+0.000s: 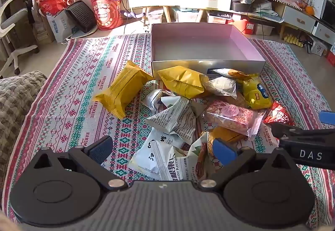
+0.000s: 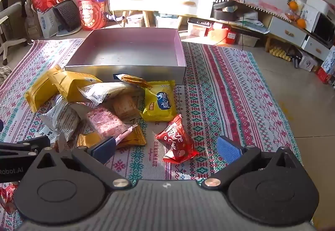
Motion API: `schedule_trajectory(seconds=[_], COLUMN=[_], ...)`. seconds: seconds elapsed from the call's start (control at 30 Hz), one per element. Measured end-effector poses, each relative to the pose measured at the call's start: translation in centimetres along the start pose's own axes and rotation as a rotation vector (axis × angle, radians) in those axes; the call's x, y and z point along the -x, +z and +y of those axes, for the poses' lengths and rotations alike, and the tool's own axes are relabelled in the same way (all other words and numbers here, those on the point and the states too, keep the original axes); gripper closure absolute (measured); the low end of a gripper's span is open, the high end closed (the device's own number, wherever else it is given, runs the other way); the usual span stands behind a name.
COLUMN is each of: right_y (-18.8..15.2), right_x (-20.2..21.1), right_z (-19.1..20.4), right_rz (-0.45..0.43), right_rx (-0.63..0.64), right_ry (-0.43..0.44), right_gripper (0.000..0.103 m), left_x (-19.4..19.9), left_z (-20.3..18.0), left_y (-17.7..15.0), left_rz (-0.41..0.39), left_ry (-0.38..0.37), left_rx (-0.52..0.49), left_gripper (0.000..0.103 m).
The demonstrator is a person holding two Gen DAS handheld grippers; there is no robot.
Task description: Organize snacks
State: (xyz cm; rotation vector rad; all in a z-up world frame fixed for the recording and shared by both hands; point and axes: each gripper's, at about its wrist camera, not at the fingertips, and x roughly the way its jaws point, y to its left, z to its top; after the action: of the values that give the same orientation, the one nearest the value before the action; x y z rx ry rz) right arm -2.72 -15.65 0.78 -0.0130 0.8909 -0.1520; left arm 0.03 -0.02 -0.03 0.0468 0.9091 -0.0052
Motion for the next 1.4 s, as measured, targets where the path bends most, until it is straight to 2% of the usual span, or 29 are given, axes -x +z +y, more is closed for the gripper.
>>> schedule_trajectory(seconds=[0.37, 0.47, 1.4], right_y=[0.1, 0.1, 0.0], right_x=[-0.4, -0.4, -0.5], right_z=[0.2, 0.3, 0.2], right_rz=[0.025, 0.029, 0.033], right_rx=[-0.002, -0.001, -0.021], right_ry=[0.011, 0.016, 0.031], right_gripper=[0.000, 0.000, 0.000], left_x=[0.4, 0.4, 0.3], left_z=[1.0, 0.0, 0.0], left_y=[0.4, 0.0, -0.1], left_rz=[-0.007, -0.019, -0.014], left_ry=[-0.009, 0.004, -0.013], left_rx=[0.004, -0.014, -0.006], left_gripper=[0.000, 0.000, 0.000])
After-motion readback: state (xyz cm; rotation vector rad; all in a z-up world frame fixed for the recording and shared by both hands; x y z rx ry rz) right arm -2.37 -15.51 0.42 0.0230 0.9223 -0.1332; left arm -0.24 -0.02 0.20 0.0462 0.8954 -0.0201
